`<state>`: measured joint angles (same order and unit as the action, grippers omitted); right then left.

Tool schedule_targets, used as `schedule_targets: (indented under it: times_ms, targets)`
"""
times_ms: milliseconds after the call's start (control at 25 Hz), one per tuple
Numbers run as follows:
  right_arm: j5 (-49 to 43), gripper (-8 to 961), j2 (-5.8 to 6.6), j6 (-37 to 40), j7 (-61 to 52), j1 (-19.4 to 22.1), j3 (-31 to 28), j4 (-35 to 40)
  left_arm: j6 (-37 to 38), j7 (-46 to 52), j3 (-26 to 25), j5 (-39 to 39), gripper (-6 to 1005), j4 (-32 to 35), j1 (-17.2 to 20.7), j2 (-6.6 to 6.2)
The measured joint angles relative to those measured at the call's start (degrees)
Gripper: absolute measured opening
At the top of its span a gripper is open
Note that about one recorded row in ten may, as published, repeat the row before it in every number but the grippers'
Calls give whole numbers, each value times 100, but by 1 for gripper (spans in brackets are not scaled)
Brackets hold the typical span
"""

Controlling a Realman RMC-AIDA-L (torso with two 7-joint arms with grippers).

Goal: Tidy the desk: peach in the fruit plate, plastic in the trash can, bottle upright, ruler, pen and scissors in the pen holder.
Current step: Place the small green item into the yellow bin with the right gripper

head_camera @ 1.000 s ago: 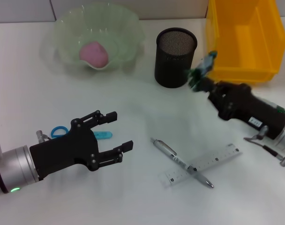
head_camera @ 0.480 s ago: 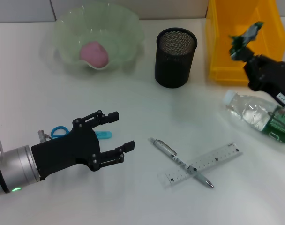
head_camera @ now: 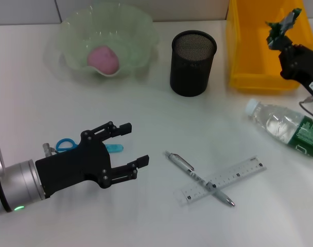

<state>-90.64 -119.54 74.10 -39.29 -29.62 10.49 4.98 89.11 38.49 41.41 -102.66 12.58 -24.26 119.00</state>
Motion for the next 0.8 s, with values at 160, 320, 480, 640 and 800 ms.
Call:
schedule_targets:
  times_ms: [160,320,480,640,800]
  targets:
    - [178,-1,-3,-304,114,-130,-5,-21,-15,0,16,6,799,-3,0,1]
    - [183,-1,5,-711,115,-283,-7,-20,-16,0,17,26,799,-10,0,1]
    - [186,-1,7,-1053,115,-422,-8,-19,-12,0,17,32,799,-10,-5,0]
    - [188,-1,2,-1184,115,-470,23,-24,-15,0,17,35,799,-10,-15,0]
    - [188,-1,2,-1192,114,-479,42,-24,-24,-6,16,36,800,-10,-17,0]
